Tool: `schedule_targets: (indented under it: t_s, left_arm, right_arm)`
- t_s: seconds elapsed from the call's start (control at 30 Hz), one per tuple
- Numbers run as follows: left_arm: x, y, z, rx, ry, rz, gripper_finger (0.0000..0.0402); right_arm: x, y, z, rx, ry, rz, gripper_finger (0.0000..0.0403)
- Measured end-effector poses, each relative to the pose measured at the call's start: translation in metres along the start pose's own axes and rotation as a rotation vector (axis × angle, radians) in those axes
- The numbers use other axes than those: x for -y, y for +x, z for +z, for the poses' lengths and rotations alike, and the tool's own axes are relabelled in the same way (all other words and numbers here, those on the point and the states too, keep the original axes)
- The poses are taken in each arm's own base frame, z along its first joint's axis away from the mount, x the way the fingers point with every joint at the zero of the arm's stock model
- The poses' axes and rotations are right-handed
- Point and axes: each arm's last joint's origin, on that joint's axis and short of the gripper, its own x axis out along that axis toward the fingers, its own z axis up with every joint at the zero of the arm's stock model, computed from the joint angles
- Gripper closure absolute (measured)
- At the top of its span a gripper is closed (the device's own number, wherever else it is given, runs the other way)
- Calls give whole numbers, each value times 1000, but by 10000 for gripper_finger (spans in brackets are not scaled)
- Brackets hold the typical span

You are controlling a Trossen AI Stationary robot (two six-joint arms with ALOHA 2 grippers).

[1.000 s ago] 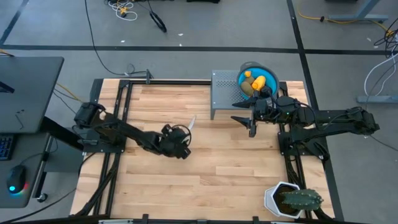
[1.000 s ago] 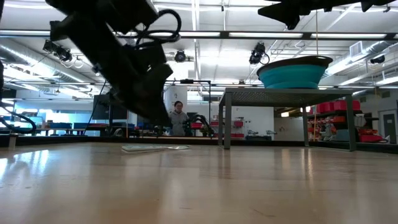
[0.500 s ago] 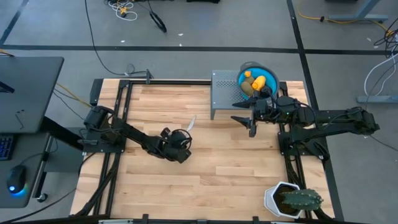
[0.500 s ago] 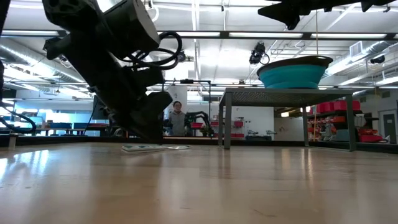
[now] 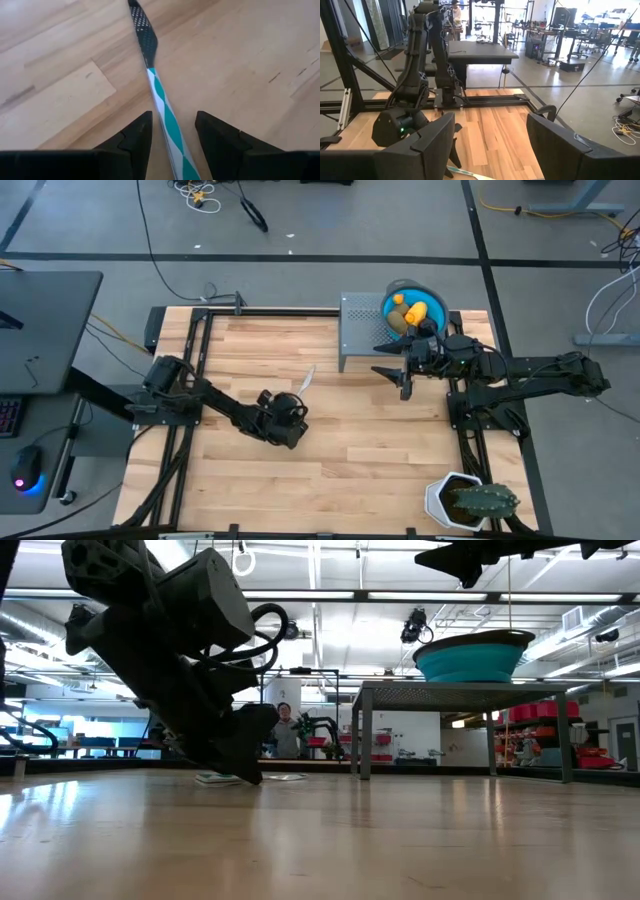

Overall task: Pick & Place Fruit
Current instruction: Put the blue knife on the shelf to the left of the blue strainer bowl

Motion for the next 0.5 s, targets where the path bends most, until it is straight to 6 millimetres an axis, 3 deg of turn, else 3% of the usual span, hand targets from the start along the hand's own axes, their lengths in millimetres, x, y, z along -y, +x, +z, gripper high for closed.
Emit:
schedule_targets:
  t_s: [0.2,0.5]
  left_arm:
    - [2,-3,-4,-1,-36,-8,242]
    - [4,-8,-9,-3,-91,-22,334]
  right_arm:
    - [0,0,0,0,0,0,144]
    - [0,0,0,0,0,0,144]
